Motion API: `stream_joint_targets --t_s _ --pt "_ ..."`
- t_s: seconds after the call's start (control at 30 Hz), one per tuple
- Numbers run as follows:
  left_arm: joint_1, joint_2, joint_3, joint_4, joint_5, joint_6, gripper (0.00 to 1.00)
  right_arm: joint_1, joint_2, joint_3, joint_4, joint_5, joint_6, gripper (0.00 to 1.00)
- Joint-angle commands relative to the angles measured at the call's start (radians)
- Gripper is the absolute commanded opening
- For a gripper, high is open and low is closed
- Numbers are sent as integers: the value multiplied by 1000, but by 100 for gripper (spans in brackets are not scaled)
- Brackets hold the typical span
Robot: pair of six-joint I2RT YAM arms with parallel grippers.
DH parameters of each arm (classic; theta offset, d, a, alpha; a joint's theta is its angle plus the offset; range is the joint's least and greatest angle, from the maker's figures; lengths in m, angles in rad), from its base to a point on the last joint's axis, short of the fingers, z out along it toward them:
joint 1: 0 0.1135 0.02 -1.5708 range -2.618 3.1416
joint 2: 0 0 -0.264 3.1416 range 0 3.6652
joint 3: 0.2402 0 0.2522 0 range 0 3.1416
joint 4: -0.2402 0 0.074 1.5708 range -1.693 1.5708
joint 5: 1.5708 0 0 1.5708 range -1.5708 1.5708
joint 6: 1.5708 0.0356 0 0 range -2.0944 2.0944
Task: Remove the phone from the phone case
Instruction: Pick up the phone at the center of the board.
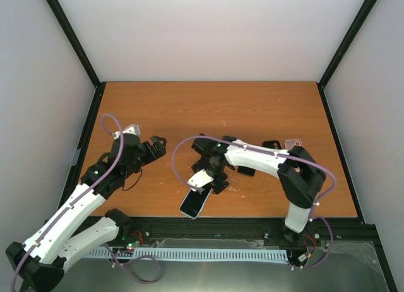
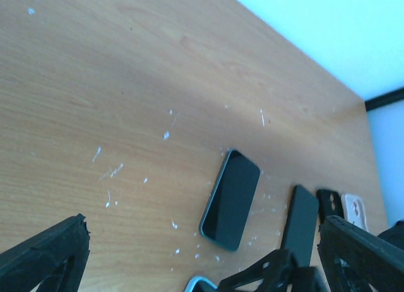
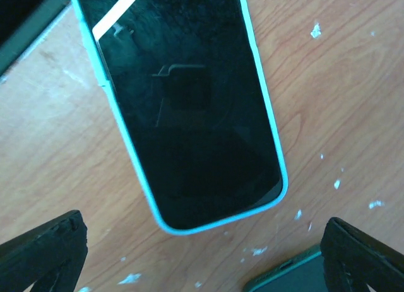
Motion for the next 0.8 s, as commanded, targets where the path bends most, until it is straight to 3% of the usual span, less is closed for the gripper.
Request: stream_joint_targets --t_s 0.0,0.37,0.57,0.77 --pt "106 -15 -2 62 81 22 99 38 104 72 16 73 -83 100" --pt "165 -15 -25 101 144 78 99 90 268 154 -23 109 -114 100" --pt "165 -27 -46 108 149 76 100 142 284 143 -118 158 -115 91" --pt "165 -38 -62 116 159 68 100 174 297 154 -190 142 -47 90"
